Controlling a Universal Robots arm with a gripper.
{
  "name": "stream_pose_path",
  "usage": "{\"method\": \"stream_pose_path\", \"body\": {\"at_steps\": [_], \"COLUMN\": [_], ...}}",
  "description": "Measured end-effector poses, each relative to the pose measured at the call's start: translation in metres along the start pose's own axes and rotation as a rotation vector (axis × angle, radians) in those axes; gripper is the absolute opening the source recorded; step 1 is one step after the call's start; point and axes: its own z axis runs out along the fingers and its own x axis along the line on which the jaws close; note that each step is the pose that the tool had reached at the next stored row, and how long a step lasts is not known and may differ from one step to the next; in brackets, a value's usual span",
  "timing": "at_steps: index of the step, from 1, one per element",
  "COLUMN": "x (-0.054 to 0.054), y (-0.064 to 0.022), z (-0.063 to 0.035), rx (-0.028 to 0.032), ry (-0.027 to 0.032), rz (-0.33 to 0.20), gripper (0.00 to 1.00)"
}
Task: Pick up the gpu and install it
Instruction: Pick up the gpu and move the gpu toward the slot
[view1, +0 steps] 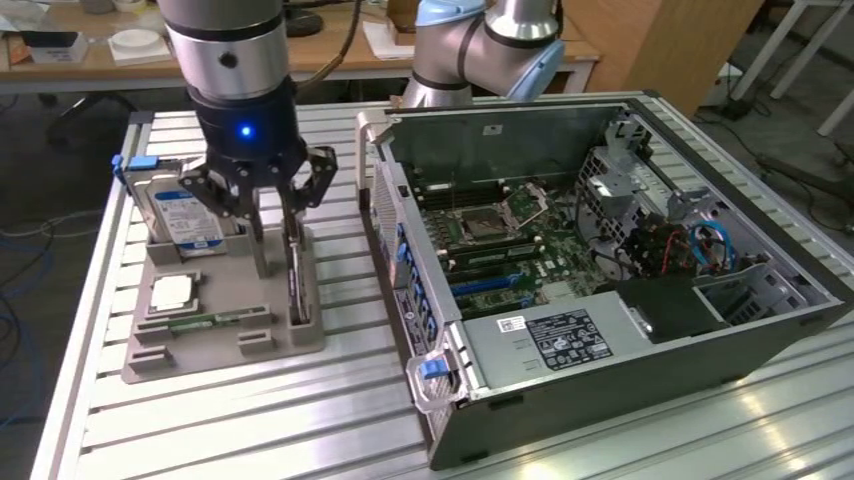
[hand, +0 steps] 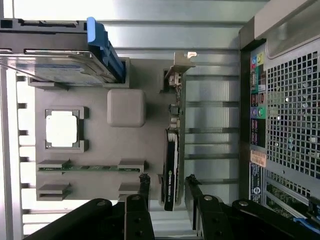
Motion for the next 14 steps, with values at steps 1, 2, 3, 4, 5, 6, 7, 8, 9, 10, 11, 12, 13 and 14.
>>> {"method": "stream_pose_path", "body": {"at_steps": [1, 2, 3, 4, 5, 6, 7, 8, 9, 10, 11, 12, 13, 14], "x": [0.000, 0.000, 0.000, -0.001, -0.001, -0.001, -0.002, -0.003, -0.005, -0.006, -0.007, -0.008, -0.008, -0.008], "y": [-0.0002, -0.0004, -0.0006, -0.0009, -0.0013, -0.0017, -0.0020, -0.0021, -0.0023, -0.0025, -0.0028, -0.0031, -0.0034, -0.0037], "z": [0.0018, 0.0036, 0.0054, 0.0072, 0.0091, 0.0109, 0.0127, 0.0145, 0.0163, 0.0182, 0.0202, 0.0220, 0.0238, 0.0256], "rx": [0.0001, 0.0001, 0.0001, 0.0002, 0.0002, 0.0002, 0.0003, 0.0005, 0.0005, 0.0005, 0.0004, 0.0005, 0.0006, 0.0006], "ry": [0.0000, -0.0002, -0.0004, -0.0006, -0.0012, -0.0015, -0.0016, -0.0016, -0.0015, -0.0017, -0.0018, -0.0020, -0.0020, -0.0021], "rz": [0.002, 0.005, 0.007, 0.010, 0.013, 0.015, 0.017, 0.019, 0.020, 0.022, 0.023, 0.025, 0.027, 0.028], "gripper": [0.41, 0.41, 0.41, 0.41, 0.41, 0.41, 0.41, 0.41, 0.41, 0.41, 0.41, 0.41, 0.41, 0.41]}}
